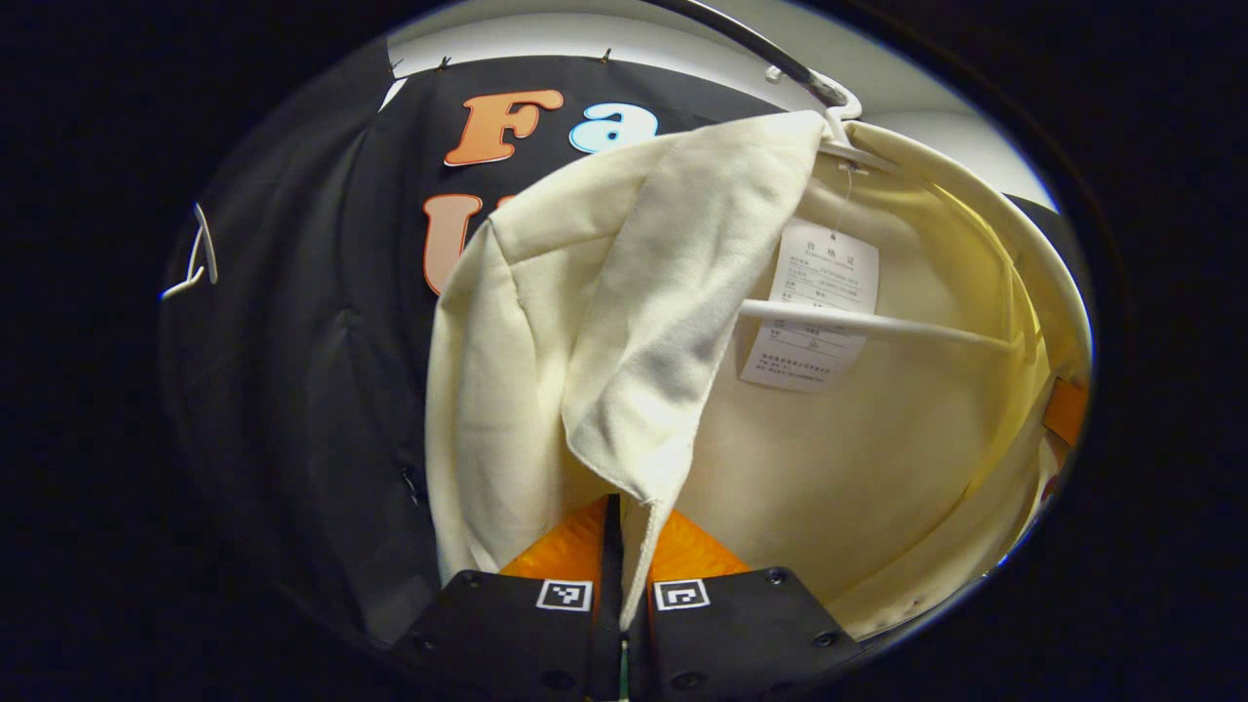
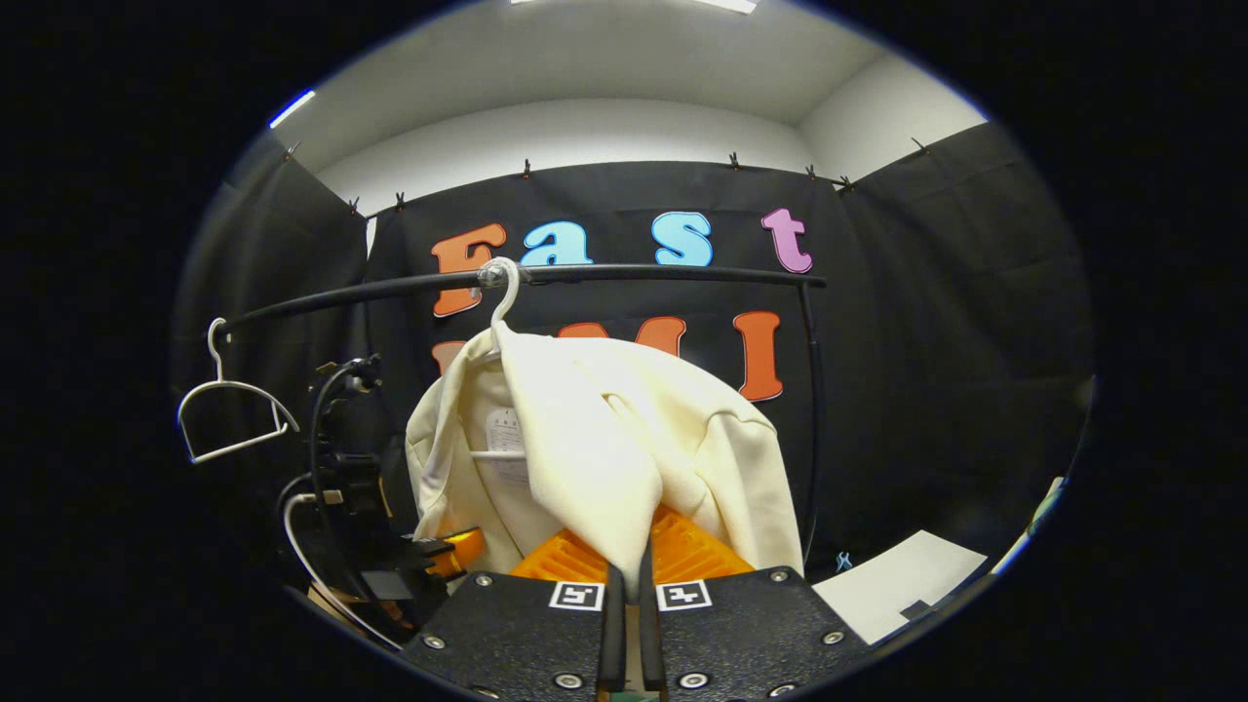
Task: Grasp the clothes on the hanger with both hands and then place them into the laundry hamper below.
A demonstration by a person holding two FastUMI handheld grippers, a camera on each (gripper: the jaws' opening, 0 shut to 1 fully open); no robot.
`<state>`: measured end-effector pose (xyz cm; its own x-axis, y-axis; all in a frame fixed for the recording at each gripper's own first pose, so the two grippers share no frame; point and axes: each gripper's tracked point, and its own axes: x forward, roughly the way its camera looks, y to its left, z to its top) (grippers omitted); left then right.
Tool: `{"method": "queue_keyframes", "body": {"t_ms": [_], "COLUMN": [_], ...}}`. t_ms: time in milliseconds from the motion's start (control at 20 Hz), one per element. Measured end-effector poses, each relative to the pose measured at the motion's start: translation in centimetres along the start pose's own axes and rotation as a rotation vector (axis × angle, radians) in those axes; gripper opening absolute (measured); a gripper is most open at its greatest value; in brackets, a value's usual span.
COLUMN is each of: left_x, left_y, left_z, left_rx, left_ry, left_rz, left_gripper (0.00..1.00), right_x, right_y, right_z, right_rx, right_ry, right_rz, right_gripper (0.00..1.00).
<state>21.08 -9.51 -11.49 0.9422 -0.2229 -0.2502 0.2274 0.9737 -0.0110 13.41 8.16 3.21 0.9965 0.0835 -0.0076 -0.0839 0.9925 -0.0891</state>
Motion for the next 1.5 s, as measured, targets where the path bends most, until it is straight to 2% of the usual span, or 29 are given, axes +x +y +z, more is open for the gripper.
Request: {"method": "queue_keyframes", "body": {"t_ms": [50, 150, 350, 600, 800, 1000, 1150, 1300, 1500], "left_x": [-0.3, -1.6, -3.9, -6.1, -6.7, -7.5, -8.1, -8.2, -8.9], "left_y": [0.5, 3.1, 6.1, 7.7, 8.7, 9.3, 9.8, 9.7, 9.6], "left_z": [0.5, 2.4, 7.1, 10.7, 12.5, 15.7, 17.9, 18.7, 19.3], "left_rx": [-0.01, 0.022, 0.083, 0.093, 0.087, 0.123, 0.145, 0.126, 0.149], "left_ry": [-0.002, -0.033, -0.123, -0.221, -0.247, -0.302, -0.335, -0.342, -0.349], "left_rz": [-0.009, 0.048, 0.113, 0.157, 0.18, 0.226, 0.238, 0.221, 0.227], "left_gripper": [0.09, 0.09, 0.08, 0.1, 0.1, 0.1, 0.1, 0.1, 0.1], "right_x": [-0.1, -0.4, -0.2, 0.0, 0.4, 0.8, 1.4, 2.2, 3.9], "right_y": [-0.6, -1.1, -1.7, -2.5, -3.8, -6.0, -7.4, -8.9, -10.4], "right_z": [0.5, 1.9, 3.6, 6.0, 7.4, 9.1, 10.4, 11.6, 11.2], "right_rx": [-0.026, -0.053, -0.086, -0.13, -0.12, -0.153, -0.188, -0.214, -0.18], "right_ry": [-0.01, -0.034, -0.057, -0.092, -0.097, -0.116, -0.129, -0.133, -0.082], "right_rz": [-0.006, -0.008, -0.002, -0.002, -0.007, -0.038, -0.052, -0.057, -0.023], "right_gripper": [0.05, 0.05, 0.04, 0.04, 0.02, 0.01, 0.01, 0.0, 0.0]}}
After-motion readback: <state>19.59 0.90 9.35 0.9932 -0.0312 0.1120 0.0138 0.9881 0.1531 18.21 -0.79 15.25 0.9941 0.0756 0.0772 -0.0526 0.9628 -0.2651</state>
